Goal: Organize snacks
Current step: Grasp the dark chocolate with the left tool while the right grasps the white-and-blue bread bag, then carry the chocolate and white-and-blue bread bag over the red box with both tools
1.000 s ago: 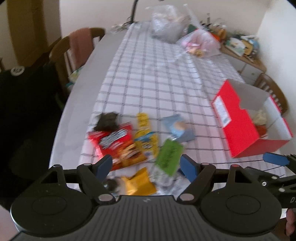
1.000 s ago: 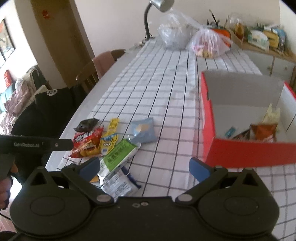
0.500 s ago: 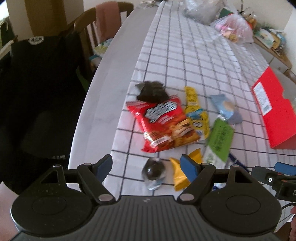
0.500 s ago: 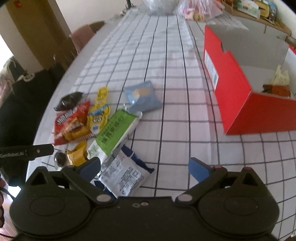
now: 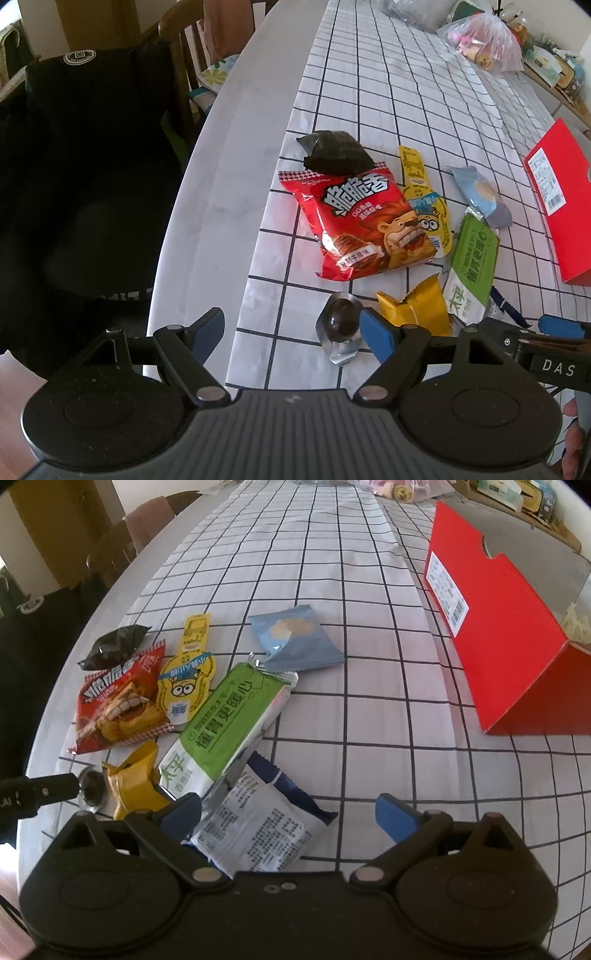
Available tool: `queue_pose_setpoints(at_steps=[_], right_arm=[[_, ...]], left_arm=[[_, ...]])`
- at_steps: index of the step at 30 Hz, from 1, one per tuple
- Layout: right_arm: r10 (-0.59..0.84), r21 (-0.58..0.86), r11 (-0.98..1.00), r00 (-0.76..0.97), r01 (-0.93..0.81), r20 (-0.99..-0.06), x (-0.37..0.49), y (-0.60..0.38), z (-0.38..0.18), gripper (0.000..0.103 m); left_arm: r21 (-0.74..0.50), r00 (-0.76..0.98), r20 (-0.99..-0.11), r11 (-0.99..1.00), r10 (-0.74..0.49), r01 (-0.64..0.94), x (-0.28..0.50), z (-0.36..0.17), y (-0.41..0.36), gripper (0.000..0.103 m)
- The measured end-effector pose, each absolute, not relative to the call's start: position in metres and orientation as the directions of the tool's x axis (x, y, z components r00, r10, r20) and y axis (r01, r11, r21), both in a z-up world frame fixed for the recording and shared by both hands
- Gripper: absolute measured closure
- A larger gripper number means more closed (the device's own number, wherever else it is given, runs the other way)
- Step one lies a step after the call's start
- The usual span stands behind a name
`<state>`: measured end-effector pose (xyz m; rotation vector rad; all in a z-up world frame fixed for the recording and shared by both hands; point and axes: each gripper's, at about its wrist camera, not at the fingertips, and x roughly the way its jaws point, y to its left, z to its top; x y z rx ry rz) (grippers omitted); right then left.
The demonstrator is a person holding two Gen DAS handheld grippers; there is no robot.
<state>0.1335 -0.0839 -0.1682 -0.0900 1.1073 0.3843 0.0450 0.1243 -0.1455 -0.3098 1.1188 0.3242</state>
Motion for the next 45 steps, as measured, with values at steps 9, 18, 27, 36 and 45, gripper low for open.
queue_pose_setpoints(at_steps=[9,18,27,36,45], right_arm=[[0.238,0.064,0.915,0.406,-0.397,-0.882,0.126,-0.079,-0.171,0.002],[0.218,0.034,0.908,0.403,-0.417,-0.889,0.122,-0.094,-0.176,0.017],[0.256,0.019,0.876,0.431,-0.481,-0.865,0.113,-0.094,-0.170,0.049],[0.276,0.038,0.876,0.435,-0.481,-0.857,0.112,-0.100,-0.169,0.056],[0.296,0.084,0.895,0.443,-0.438,-0.846,0.110,-0.113,-0.158,0.056]], left_arm=[[-0.061,0.389,-0.915,0.916,0.108,-0.396,0.049,-0.154,0.122,0.023],[-0.037,0.381,-0.920,0.943,0.097,-0.329,0.056,-0.161,0.108,0.024],[0.016,0.394,-0.912,0.969,0.116,-0.248,0.058,-0.165,0.094,0.034],[0.003,0.409,-0.908,0.977,0.092,-0.214,0.060,-0.159,0.085,0.071],[-0.062,0.407,-0.912,0.960,0.056,-0.272,0.056,-0.158,0.096,0.075]])
